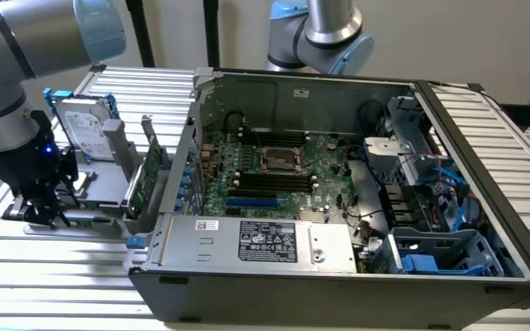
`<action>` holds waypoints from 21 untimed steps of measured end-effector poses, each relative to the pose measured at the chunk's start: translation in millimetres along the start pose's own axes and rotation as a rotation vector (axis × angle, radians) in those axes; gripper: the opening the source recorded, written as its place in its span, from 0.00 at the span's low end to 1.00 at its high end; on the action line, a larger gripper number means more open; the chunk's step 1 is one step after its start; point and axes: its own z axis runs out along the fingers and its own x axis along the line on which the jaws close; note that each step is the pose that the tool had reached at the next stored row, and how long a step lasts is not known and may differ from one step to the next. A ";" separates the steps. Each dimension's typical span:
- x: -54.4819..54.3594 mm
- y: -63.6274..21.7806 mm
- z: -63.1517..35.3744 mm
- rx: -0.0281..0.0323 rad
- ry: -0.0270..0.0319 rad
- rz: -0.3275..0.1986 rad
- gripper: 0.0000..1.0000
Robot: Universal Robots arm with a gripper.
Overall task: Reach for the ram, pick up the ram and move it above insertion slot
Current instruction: 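Pick up the ram and move it above insertion slot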
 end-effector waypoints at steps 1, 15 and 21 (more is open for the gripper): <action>0.0 -0.1 1.6 0.0003 0.0001 -0.005 0.42; -0.3 -4.1 15.8 0.0006 -0.0076 -0.025 0.42; -0.3 -4.7 17.4 -0.0047 -0.0094 -0.019 0.42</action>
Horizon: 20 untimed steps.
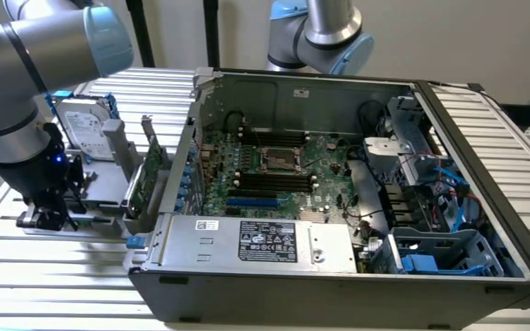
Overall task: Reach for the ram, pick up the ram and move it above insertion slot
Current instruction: 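Pick up the ram and move it above insertion slot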
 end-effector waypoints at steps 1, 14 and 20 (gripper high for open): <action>0.0 -0.2 0.1 -0.0028 0.0000 0.002 0.40; -0.1 -2.1 0.4 -0.0195 0.0004 0.005 0.13; -0.1 -2.1 -0.3 -0.0195 0.0004 0.005 0.13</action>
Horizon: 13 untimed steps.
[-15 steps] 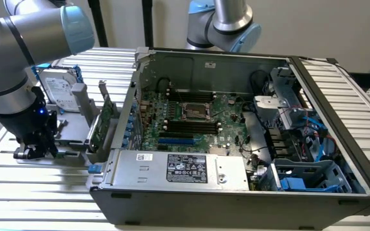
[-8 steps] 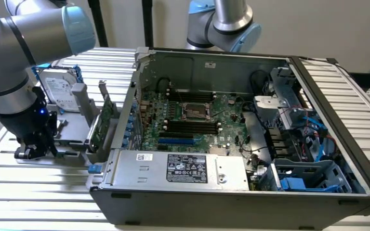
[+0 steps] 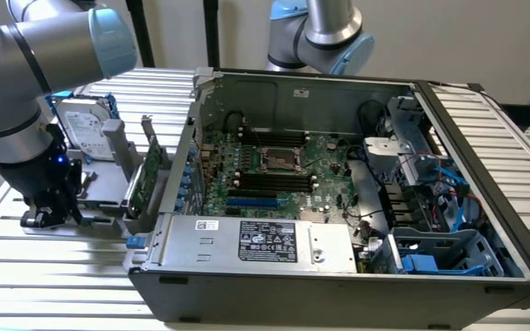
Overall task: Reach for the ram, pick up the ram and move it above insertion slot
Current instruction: 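Pick up the ram and move it above insertion slot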
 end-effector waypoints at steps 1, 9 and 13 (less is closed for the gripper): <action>0.0 0.1 -0.7 -0.0001 0.0001 0.000 0.13; -0.1 0.2 -12.9 0.0001 -0.0002 0.000 0.13; 0.0 0.0 -26.1 0.0000 -0.0007 0.000 0.13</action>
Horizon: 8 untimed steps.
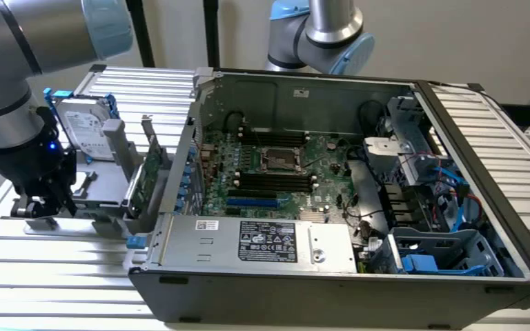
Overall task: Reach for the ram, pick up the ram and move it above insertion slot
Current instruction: 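Pick up the ram and move it above insertion slot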
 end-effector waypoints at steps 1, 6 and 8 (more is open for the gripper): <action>0.1 -0.1 -4.5 0.0001 -0.0004 0.000 0.13; 0.7 -2.5 -27.2 -0.0001 -0.0016 0.000 0.13; 0.9 -4.6 -36.5 -0.0001 -0.0027 0.000 0.13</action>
